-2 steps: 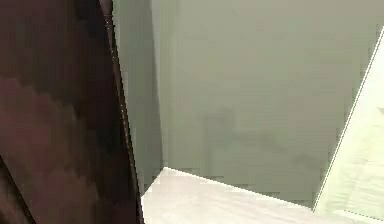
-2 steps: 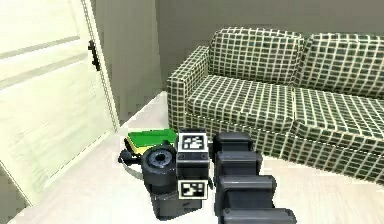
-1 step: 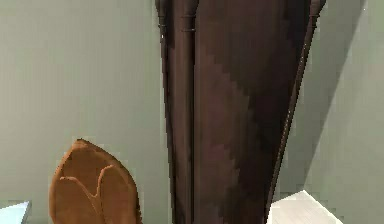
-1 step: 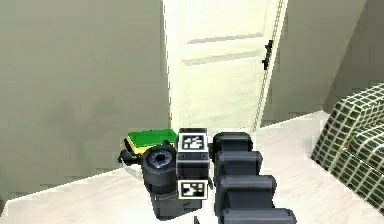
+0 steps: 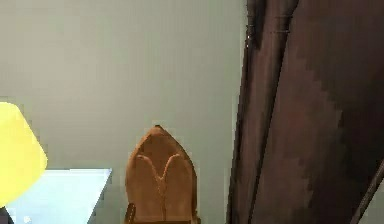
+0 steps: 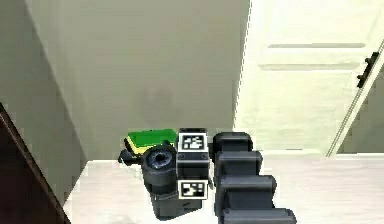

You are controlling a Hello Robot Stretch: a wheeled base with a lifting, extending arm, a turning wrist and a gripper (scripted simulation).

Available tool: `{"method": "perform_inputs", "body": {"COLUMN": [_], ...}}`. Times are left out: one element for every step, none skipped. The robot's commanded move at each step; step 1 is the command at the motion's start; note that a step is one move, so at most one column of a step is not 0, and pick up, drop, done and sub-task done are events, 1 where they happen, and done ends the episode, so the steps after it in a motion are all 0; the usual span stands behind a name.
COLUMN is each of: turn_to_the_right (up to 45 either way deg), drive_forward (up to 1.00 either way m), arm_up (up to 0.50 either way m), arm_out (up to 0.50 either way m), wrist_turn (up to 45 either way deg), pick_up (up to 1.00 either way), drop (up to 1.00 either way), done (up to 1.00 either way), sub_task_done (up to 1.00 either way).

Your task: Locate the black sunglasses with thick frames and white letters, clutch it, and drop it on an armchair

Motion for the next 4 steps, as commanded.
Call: {"method": "perform_inputs", "body": {"turn_to_the_right": [45.0,45.0,45.0,39.0], "drive_forward": [0.00,0.00,0.00,0.00], "arm_up": [0.00,0.00,0.00,0.00], "arm_out": [0.00,0.00,0.00,0.00], "wrist_turn": [0.0,0.0,0.0,0.0], "pick_up": [0.00,0.00,0.00,0.00], "drop": [0.00,0.00,0.00,0.00], "done": [0.00,0.00,0.00,0.00], "sub_task_done": [0.00,0.00,0.00,0.00]}}
